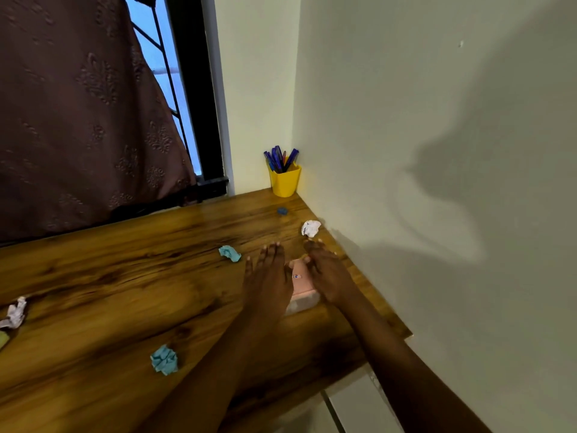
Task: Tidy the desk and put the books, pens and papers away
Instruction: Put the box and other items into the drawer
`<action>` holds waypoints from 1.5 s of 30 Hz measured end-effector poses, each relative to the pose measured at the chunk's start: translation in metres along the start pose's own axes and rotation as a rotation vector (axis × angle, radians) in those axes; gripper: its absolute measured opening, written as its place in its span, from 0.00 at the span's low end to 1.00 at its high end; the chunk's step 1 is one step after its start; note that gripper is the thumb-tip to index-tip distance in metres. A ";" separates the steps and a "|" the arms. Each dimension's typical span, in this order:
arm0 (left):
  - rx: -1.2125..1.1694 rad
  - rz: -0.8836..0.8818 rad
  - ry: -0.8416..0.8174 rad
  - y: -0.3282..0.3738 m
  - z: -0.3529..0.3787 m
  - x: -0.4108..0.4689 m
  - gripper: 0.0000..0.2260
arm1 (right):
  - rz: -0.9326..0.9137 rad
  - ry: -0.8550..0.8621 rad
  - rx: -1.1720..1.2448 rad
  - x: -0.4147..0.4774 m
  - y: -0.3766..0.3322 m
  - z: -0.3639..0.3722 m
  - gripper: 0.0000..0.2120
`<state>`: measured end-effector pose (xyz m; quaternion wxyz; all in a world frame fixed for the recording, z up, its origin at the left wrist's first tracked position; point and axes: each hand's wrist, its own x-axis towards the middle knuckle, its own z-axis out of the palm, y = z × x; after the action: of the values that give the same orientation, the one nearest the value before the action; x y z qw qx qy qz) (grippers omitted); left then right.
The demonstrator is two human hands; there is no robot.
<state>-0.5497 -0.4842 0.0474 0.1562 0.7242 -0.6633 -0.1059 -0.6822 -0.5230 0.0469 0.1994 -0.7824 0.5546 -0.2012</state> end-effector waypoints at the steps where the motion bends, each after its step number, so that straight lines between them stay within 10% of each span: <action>1: -0.008 0.011 0.063 0.001 -0.002 0.000 0.23 | -0.011 0.084 0.020 0.001 0.000 -0.004 0.22; 8: -0.159 0.047 0.017 -0.007 0.016 -0.009 0.23 | -0.032 -0.040 0.036 -0.018 -0.003 0.011 0.23; 13: -0.950 -0.230 0.114 -0.008 0.022 -0.031 0.28 | 0.279 0.100 0.805 -0.035 -0.006 0.014 0.19; 18: -1.203 -0.420 0.128 0.002 0.027 -0.073 0.23 | 0.423 0.145 1.159 -0.061 -0.021 0.041 0.17; 30: -1.308 -0.483 0.575 -0.102 -0.088 -0.153 0.18 | 0.187 -0.035 1.122 -0.094 -0.199 0.068 0.21; 45: -1.047 -0.583 0.875 -0.476 -0.235 -0.337 0.16 | -0.116 -0.534 1.021 -0.174 -0.540 0.295 0.35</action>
<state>-0.0557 -0.0954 0.0731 0.6967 0.6775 -0.1840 -0.1473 -0.1519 -0.1674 0.0718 0.6734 -0.6398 0.2739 -0.2494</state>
